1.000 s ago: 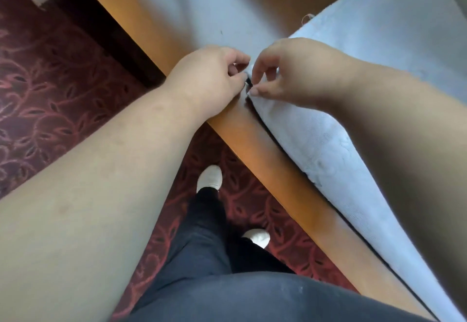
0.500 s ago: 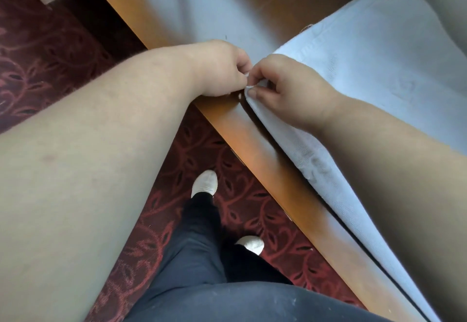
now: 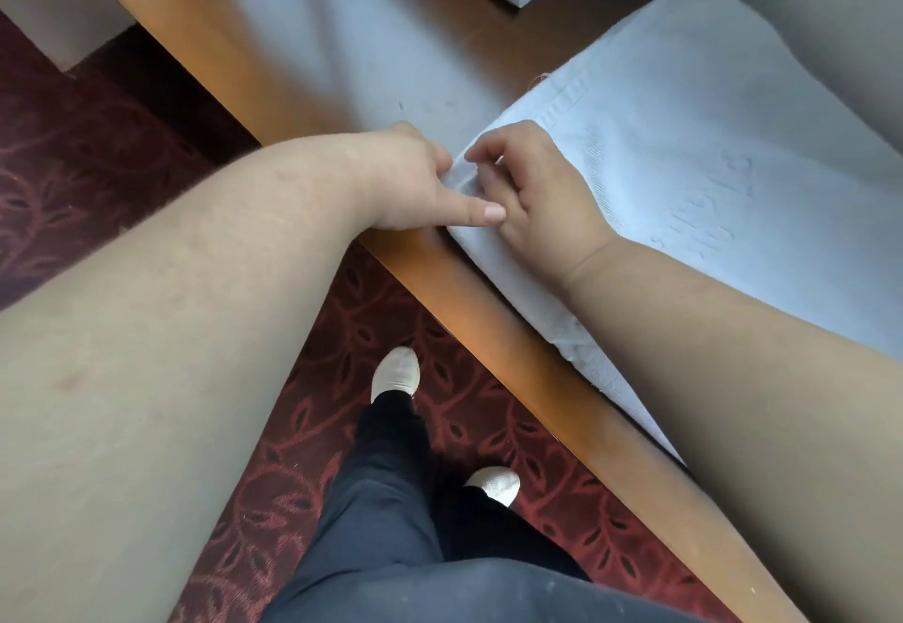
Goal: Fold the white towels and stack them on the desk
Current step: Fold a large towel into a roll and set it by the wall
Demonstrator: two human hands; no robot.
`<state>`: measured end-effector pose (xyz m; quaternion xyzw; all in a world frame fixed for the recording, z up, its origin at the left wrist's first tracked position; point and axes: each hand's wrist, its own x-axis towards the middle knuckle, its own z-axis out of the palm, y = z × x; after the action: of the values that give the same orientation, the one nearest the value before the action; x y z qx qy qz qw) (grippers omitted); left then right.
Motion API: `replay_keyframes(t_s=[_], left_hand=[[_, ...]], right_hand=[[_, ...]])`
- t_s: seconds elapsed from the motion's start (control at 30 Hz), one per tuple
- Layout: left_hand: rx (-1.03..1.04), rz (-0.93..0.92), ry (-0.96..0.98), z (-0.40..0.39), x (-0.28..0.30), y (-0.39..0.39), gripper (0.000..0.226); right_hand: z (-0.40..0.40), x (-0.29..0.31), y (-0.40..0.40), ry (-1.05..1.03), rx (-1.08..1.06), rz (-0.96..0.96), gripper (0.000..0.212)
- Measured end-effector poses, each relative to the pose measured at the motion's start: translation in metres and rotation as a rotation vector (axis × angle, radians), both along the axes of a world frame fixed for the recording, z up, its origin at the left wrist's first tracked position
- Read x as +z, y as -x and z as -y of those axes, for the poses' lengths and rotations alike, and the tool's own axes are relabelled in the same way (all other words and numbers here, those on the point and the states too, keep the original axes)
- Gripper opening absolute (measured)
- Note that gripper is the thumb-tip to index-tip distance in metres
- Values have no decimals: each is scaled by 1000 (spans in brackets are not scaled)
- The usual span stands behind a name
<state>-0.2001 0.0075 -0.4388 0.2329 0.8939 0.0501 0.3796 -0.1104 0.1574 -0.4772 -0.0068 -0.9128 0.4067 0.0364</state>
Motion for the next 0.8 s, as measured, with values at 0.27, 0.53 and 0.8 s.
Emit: replay_keyframes(t_s=[0.27,0.53,0.8], left_hand=[[188,-326,-175,-5,-28,-32,51],[283,-595,-166,-1,-32,-52,23],[-416,-422,-319,-84,-37,-106,63]], right_hand=[[-15,17,-16,-65,-141,16,30],[-65,0,-42,-491,-205,383,59],[-77,2,-118,-396,-530,428,57]])
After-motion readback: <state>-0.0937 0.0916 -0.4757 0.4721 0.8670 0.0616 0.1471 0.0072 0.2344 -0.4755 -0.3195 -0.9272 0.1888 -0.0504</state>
